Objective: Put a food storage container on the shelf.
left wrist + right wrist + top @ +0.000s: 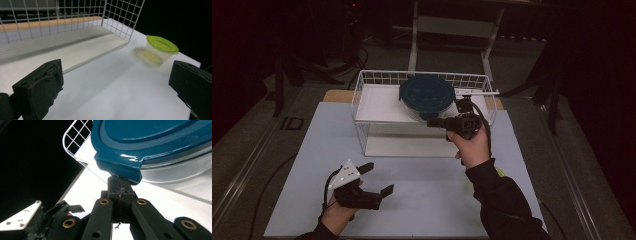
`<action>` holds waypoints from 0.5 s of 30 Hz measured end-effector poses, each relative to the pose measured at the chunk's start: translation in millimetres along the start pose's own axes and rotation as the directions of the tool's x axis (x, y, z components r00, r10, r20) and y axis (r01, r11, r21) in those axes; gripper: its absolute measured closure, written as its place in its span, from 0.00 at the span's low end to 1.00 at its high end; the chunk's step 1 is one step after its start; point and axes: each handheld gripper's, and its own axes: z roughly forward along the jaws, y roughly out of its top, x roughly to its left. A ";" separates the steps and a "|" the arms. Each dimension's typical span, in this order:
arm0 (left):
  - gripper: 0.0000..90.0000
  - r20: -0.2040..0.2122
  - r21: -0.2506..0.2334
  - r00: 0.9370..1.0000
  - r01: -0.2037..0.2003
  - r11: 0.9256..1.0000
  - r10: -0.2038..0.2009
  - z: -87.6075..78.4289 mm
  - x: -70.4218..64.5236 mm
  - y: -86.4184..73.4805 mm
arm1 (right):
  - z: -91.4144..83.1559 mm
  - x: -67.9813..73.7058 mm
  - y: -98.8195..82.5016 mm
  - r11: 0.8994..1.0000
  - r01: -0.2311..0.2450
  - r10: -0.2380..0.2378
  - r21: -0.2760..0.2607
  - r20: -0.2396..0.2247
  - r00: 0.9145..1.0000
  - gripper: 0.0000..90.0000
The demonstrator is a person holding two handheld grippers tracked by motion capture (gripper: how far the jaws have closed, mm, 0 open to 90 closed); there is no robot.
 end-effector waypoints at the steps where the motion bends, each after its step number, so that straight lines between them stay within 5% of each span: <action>1: 0.00 -0.002 -0.004 1.000 -0.010 1.000 0.010 0.0 -0.4 -0.2 | 0.5 -0.5 0.8 1.000 -0.001 0.001 0.000 0.002 1.000 1.00; 15: 0.00 0.011 0.007 1.000 -0.026 1.000 0.026 2.9 -4.0 -5.3 | 3.2 -10.2 11.2 1.000 -0.019 0.020 -0.019 0.035 0.999 1.00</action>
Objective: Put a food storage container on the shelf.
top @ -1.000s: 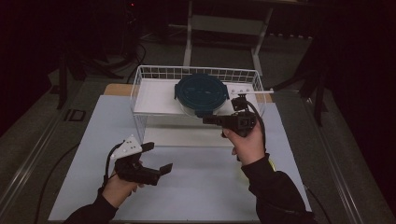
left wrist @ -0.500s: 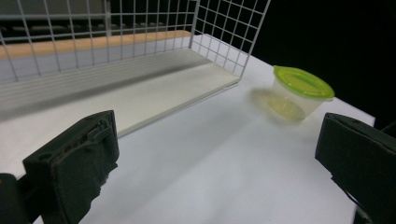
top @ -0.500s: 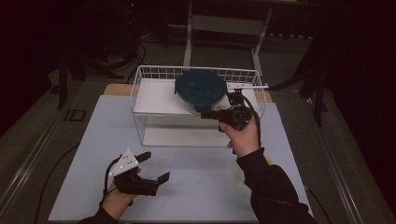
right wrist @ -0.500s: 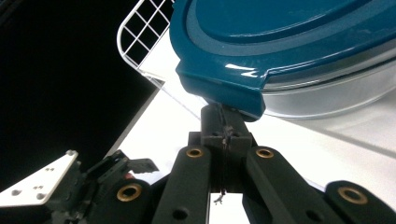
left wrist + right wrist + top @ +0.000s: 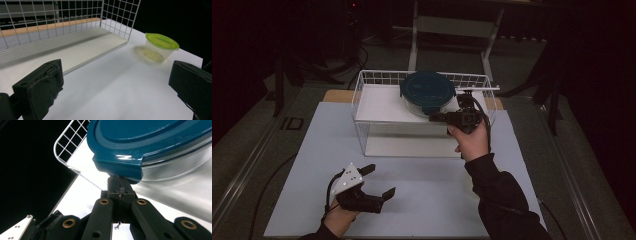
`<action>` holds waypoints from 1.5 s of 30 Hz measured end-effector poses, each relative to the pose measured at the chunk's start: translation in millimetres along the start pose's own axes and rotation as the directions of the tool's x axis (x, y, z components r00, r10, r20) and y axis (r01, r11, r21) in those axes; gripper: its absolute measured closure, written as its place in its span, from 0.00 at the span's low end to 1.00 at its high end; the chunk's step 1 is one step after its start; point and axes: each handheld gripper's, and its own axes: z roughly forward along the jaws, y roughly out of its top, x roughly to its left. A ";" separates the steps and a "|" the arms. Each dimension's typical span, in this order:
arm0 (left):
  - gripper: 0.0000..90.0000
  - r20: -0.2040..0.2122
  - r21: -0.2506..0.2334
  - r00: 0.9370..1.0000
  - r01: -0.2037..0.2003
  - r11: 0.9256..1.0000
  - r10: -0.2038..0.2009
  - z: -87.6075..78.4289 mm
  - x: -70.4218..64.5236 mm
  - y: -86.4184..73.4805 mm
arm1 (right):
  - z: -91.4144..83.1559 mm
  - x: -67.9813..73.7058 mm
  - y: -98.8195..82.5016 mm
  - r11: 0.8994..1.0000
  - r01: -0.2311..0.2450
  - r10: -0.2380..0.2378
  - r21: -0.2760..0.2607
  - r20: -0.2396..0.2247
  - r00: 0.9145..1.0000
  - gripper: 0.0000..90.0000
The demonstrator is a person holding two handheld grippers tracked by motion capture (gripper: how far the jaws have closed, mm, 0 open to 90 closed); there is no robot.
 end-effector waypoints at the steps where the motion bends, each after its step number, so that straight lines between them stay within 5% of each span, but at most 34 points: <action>1: 0.00 -0.004 -0.007 1.000 0.005 1.000 -0.005 -0.2 0.2 0.0 | 0.2 -1.0 0.8 1.000 -0.001 0.001 -0.002 0.002 1.000 1.00; 9: 0.00 -0.002 -0.010 1.000 0.007 1.000 -0.007 -0.5 0.8 -0.1 | 1.0 0.2 -0.5 1.000 0.012 -0.012 0.005 -0.002 1.000 0.98; 21: 0.00 0.011 -0.001 1.000 -0.019 1.000 0.019 0.5 -2.7 -0.4 | -16.5 4.4 -26.2 0.993 0.116 -0.116 -0.013 0.020 0.993 0.75; 27: 0.00 0.007 0.002 1.000 -0.020 1.000 0.020 0.5 -2.5 -0.3 | -24.8 -2.2 -42.3 0.984 0.171 -0.170 -0.041 0.018 0.985 0.47; 31: 0.00 0.007 0.004 1.000 -0.024 1.000 0.024 0.8 -2.8 -0.3 | -28.1 -6.7 -51.2 0.982 0.180 -0.179 -0.052 0.020 0.984 0.41; 33: 0.00 0.010 0.004 1.000 -0.025 1.000 0.025 0.8 -3.3 -0.1 | -31.7 -13.6 -61.7 0.980 0.184 -0.184 -0.081 0.017 0.983 0.28; 35: 0.00 0.011 0.006 1.000 -0.025 1.000 0.025 0.7 -3.5 -0.1 | -33.8 -18.1 -67.6 0.972 0.219 -0.220 -0.089 0.004 0.976 0.20; 45: 0.00 0.011 0.007 1.000 -0.024 1.000 0.024 1.5 -3.8 -0.7 | -44.4 -38.6 -91.6 0.955 0.273 -0.271 -0.116 0.025 0.962 0.19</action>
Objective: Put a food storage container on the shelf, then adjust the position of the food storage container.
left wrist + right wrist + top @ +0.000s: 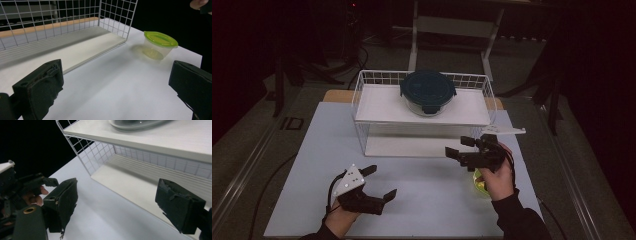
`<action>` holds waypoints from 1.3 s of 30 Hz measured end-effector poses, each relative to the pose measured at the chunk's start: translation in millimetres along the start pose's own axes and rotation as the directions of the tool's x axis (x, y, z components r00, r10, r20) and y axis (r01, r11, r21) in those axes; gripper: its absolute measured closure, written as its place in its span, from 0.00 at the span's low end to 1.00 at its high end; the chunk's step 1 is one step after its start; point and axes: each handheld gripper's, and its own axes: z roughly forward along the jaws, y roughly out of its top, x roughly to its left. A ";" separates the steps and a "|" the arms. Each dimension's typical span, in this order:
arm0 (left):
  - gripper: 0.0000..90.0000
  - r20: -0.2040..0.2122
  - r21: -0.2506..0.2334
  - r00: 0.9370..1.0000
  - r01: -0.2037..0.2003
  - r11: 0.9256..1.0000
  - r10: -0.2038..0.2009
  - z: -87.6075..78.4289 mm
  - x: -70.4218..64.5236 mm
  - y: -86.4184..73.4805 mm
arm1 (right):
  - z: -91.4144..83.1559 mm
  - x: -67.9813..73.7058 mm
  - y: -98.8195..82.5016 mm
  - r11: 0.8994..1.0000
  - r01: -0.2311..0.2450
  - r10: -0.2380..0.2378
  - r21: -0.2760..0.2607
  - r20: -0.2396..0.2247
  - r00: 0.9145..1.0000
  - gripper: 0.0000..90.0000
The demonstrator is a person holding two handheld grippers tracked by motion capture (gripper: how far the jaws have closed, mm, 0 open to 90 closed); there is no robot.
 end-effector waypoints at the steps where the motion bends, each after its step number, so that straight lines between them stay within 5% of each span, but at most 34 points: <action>1: 0.00 -0.001 0.001 1.000 -0.001 1.000 0.001 0.1 0.0 -0.1 | -4.7 -3.2 -4.9 1.000 0.020 -0.020 -0.012 0.004 1.000 0.19; 6: 0.00 -0.002 0.004 1.000 -0.003 1.000 0.003 0.5 0.3 -0.5 | -12.4 -8.2 -15.5 0.998 0.055 -0.054 -0.019 0.036 0.998 0.17; 12: 0.00 0.000 0.006 1.000 0.002 1.000 -0.002 0.6 0.6 -0.9 | -23.0 -18.8 -30.6 1.000 0.009 -0.008 -0.009 0.072 0.997 0.15; 22: 0.00 0.001 0.008 1.000 0.004 1.000 -0.004 1.8 0.4 -1.9 | -55.6 -42.7 -60.8 0.999 0.013 -0.006 -0.049 0.141 0.990 0.24; 32: 0.00 0.000 0.004 1.000 0.013 1.000 -0.013 2.0 1.6 -2.0 | -85.9 -68.8 -88.0 0.999 -0.025 0.033 -0.035 0.253 0.967 0.36; 39: 0.00 0.001 0.004 1.000 0.018 1.000 -0.018 2.1 1.9 -2.0 | -102.8 -84.9 -108.2 0.998 -0.055 0.057 -0.017 0.338 0.939 0.48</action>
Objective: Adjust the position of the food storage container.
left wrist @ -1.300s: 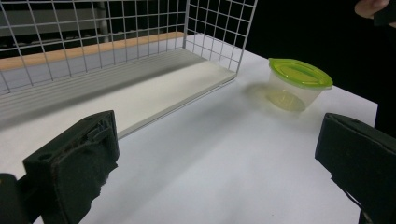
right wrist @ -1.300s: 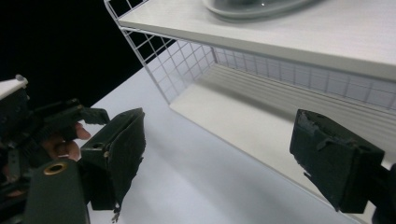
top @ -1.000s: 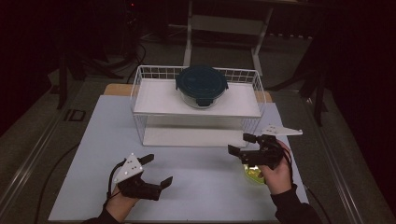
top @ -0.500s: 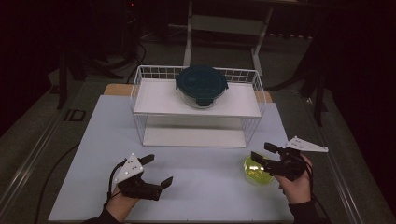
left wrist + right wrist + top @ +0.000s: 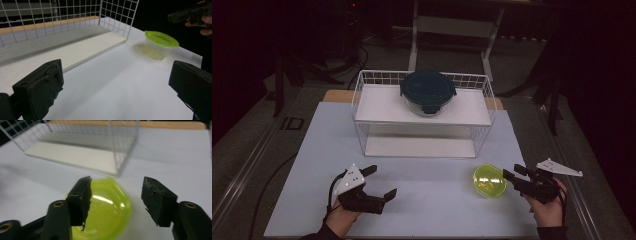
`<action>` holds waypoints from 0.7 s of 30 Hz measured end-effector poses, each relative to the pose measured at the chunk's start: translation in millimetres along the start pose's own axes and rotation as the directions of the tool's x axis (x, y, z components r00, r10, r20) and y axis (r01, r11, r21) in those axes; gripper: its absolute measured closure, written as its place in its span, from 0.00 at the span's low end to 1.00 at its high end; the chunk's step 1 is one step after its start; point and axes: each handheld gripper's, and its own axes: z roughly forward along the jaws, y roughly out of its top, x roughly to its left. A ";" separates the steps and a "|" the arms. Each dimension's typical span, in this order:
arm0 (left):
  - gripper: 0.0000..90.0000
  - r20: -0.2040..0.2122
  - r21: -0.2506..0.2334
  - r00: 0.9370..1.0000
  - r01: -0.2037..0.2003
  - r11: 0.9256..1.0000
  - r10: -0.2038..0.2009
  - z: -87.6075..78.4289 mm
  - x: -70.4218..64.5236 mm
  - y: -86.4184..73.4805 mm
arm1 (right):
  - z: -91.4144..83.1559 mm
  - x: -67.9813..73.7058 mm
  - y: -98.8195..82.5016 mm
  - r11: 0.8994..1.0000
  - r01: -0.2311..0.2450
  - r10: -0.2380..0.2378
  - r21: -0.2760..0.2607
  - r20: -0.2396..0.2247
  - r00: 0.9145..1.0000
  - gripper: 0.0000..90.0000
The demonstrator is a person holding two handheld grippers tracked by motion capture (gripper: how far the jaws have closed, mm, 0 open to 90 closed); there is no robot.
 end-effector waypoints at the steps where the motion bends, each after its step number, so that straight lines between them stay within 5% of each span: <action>1: 0.00 0.000 0.000 1.000 -0.001 1.000 0.001 -0.1 -0.1 0.2 | 0.0 0.0 0.0 1.000 0.000 0.000 0.000 0.000 1.000 0.48; 4: 0.00 0.000 -0.002 1.000 -0.002 1.000 0.002 -0.1 -0.2 0.3 | -3.7 -9.6 -10.2 1.000 -0.010 0.009 0.016 0.052 0.999 0.55; 12: 0.00 0.002 0.002 1.000 -0.002 1.000 0.002 1.3 -0.3 -0.4 | 0.3 -22.3 -30.3 0.996 -0.047 0.041 0.070 0.085 0.996 0.68; 21: 0.00 0.001 0.002 1.000 0.000 1.000 0.000 1.5 -0.3 -0.4 | 14.9 -25.2 -44.1 0.987 -0.048 0.043 0.151 0.039 0.998 0.96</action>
